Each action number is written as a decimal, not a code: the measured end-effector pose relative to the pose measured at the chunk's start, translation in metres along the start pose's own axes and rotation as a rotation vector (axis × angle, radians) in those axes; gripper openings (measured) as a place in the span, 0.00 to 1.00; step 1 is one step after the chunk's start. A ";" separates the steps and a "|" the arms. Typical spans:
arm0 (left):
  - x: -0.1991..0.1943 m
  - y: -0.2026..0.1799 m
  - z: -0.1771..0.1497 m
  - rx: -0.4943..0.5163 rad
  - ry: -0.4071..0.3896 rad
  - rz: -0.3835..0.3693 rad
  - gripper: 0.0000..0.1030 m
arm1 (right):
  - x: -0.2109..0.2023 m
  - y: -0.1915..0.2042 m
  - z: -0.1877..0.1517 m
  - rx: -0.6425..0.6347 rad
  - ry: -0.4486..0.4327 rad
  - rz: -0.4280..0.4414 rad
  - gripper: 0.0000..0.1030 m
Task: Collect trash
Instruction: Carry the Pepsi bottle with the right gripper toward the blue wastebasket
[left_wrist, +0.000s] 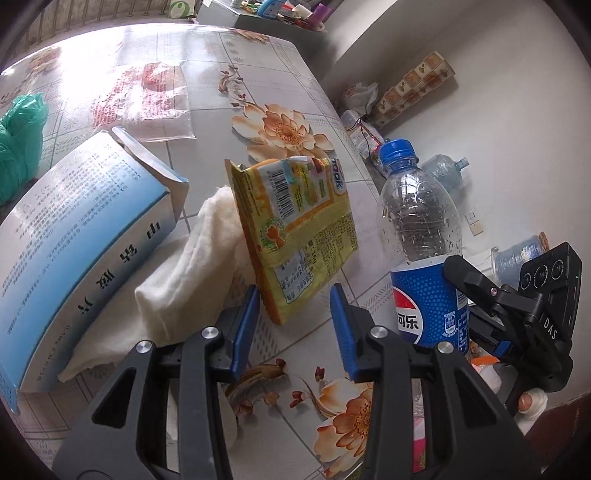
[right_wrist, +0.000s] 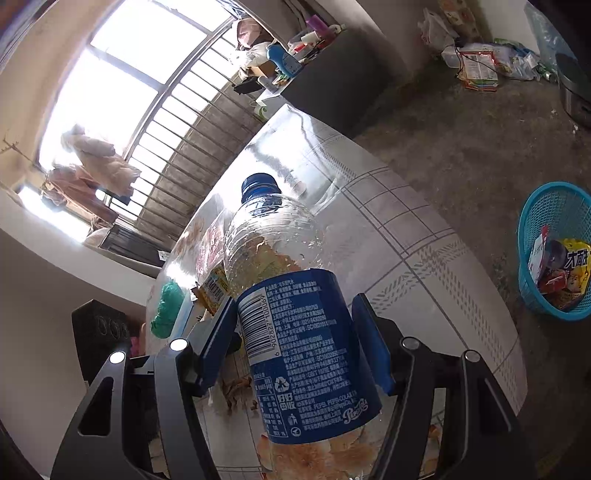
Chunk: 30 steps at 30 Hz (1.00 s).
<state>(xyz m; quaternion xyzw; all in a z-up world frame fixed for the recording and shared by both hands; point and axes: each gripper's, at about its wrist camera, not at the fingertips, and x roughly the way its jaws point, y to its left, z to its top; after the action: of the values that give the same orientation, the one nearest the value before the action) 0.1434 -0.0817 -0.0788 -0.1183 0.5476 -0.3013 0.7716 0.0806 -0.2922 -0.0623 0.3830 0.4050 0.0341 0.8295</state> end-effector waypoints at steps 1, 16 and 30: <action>0.001 0.000 0.000 -0.001 -0.003 0.002 0.27 | 0.000 -0.001 0.001 0.004 0.002 0.003 0.61; -0.029 -0.025 0.000 0.113 -0.137 0.024 0.00 | -0.004 -0.008 0.001 0.032 -0.009 0.012 0.61; -0.070 -0.054 -0.003 0.246 -0.259 0.069 0.00 | -0.020 -0.016 -0.001 0.065 -0.037 0.039 0.60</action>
<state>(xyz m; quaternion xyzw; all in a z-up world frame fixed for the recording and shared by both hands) 0.1070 -0.0829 0.0017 -0.0424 0.4062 -0.3216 0.8542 0.0626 -0.3104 -0.0610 0.4182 0.3830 0.0300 0.8231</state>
